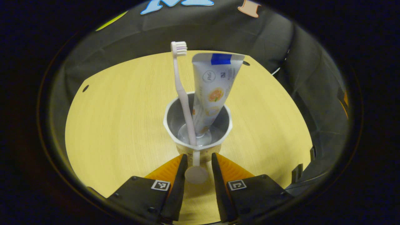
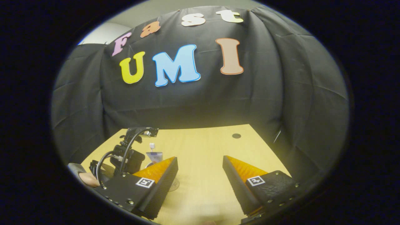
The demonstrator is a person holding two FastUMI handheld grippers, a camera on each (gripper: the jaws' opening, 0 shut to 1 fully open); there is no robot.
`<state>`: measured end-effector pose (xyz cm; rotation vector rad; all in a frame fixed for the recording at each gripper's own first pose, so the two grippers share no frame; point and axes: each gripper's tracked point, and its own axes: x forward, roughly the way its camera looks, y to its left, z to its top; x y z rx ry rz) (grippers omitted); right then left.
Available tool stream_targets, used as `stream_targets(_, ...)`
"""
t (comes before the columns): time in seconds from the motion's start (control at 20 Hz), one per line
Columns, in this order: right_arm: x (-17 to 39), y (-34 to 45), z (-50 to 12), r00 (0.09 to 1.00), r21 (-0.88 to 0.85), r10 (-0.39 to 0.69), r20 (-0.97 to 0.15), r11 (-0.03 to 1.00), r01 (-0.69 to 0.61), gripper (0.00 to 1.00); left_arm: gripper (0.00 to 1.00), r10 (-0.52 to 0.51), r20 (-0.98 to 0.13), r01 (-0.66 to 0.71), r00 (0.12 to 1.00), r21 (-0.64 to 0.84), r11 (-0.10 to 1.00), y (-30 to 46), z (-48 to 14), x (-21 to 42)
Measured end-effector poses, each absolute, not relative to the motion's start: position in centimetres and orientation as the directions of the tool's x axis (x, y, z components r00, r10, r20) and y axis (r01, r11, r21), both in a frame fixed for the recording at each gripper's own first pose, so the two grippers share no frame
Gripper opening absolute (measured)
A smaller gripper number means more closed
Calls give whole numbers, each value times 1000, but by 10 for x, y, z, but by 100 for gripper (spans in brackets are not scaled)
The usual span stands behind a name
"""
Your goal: Put the toothbrush and toothpaste on the desktop into the cup, then pick up the cup and place it on the coaster on the desktop.
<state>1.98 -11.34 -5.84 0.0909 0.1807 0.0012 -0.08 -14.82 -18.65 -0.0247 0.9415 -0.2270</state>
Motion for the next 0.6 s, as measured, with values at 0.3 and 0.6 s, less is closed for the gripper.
stream_targets(0.3, 16, -99, -44, 987, 58, 74, -145, 996, -66, 92, 70, -207, -701, 138, 682, -155, 978, -135, -130, -18)
stream_targets(0.6, 9, -90, -26, 992, 37, 81, -94, 996, -78, 91, 80, -192, -562, 103, 805, -186, 977, -117, -96, -16)
